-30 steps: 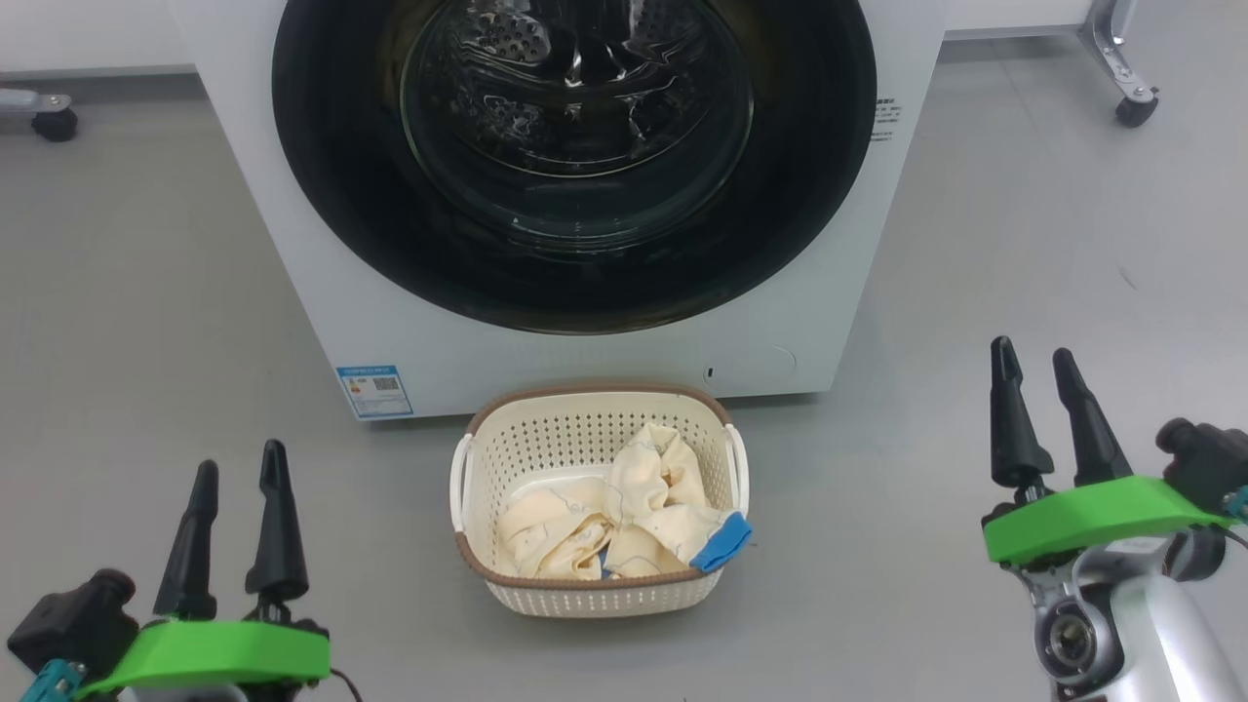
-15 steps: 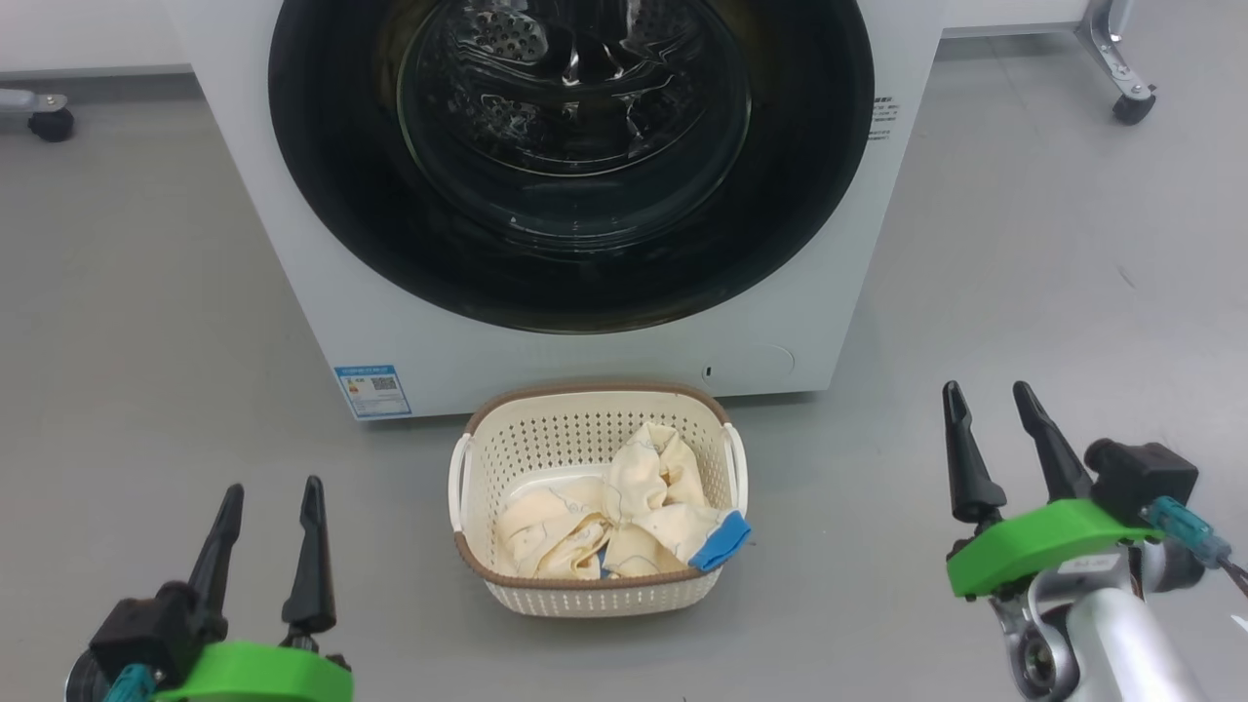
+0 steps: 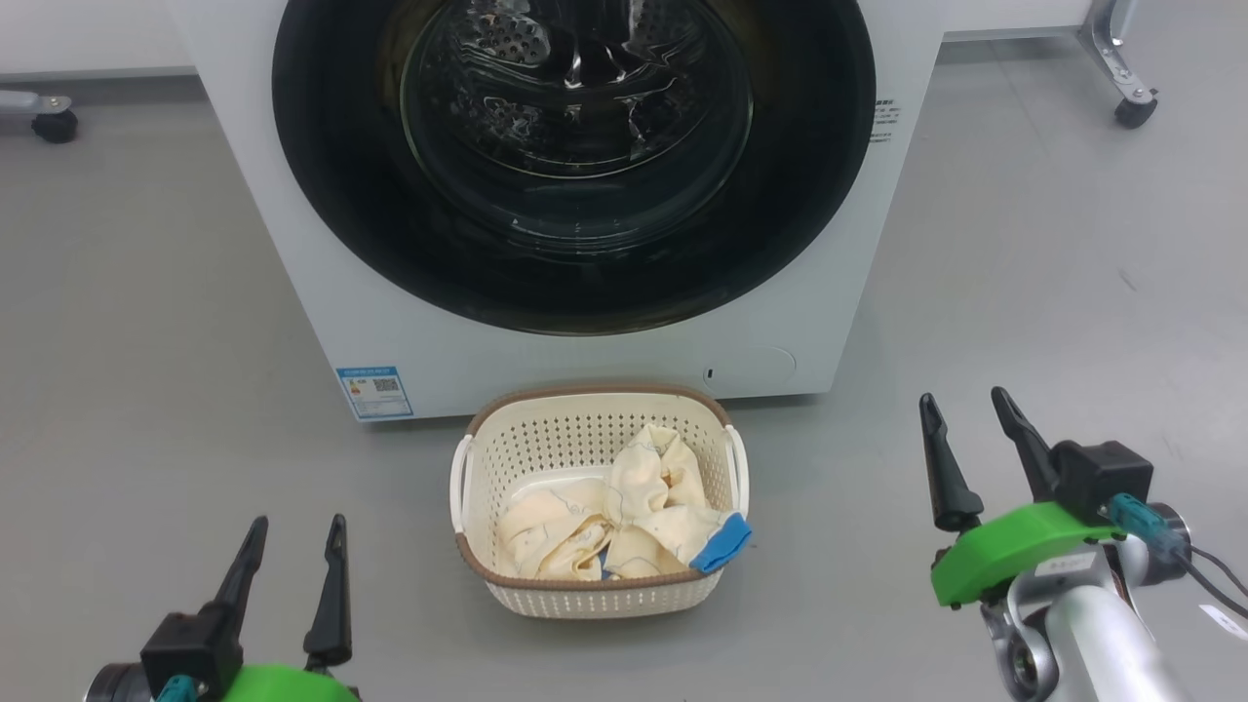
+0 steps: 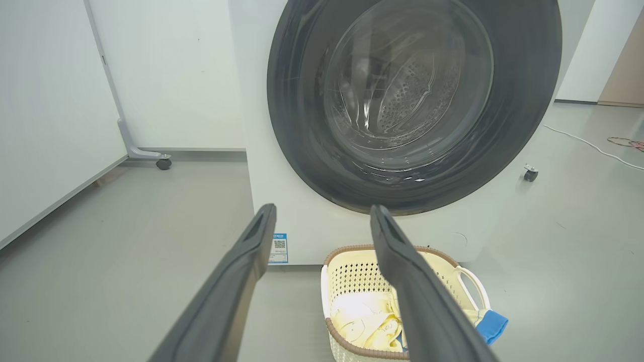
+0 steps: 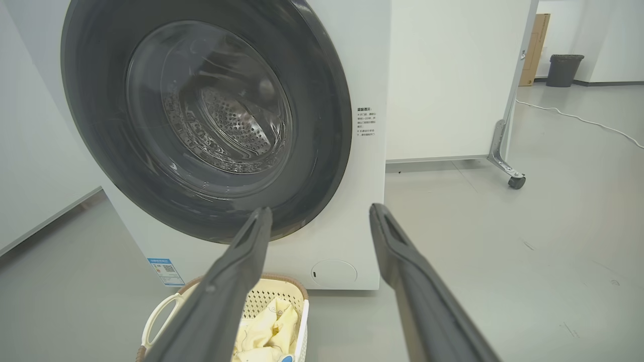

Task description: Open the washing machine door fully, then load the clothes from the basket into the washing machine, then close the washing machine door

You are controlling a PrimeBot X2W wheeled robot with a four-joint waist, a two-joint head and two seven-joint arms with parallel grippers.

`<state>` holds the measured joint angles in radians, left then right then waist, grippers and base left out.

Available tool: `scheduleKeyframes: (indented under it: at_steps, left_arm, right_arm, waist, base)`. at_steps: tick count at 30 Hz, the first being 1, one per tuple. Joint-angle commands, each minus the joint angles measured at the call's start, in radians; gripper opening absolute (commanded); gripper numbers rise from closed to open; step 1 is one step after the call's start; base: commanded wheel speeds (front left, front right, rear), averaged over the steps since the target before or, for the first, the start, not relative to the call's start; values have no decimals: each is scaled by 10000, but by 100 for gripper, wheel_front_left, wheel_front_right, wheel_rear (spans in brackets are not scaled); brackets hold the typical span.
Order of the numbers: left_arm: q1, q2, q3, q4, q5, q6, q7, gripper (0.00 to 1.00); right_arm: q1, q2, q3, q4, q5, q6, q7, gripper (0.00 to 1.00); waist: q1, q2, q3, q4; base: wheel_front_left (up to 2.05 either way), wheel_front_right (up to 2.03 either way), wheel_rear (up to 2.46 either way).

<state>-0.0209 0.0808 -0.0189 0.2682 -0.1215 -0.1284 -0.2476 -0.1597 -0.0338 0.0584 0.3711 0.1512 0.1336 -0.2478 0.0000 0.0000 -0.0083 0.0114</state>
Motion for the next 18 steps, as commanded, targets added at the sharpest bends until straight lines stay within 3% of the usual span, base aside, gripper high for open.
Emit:
scheduleKeyframes:
  at_steps: [1,18]
  left_arm:
    - [-456,133,327,-252,114,-14,-141,100]
    - [-526,21,511,43,107,1,-141,100]
  right_arm:
    - [-628,-164,228,-254,21,-29,-139,100]
    - [-745,-164,322,91,194,-29,-139,100]
  waist:
    - [0,0,1,0]
    - [0,0,-21,-23]
  base:
    - [0,0,0]
    - [0,0,0]
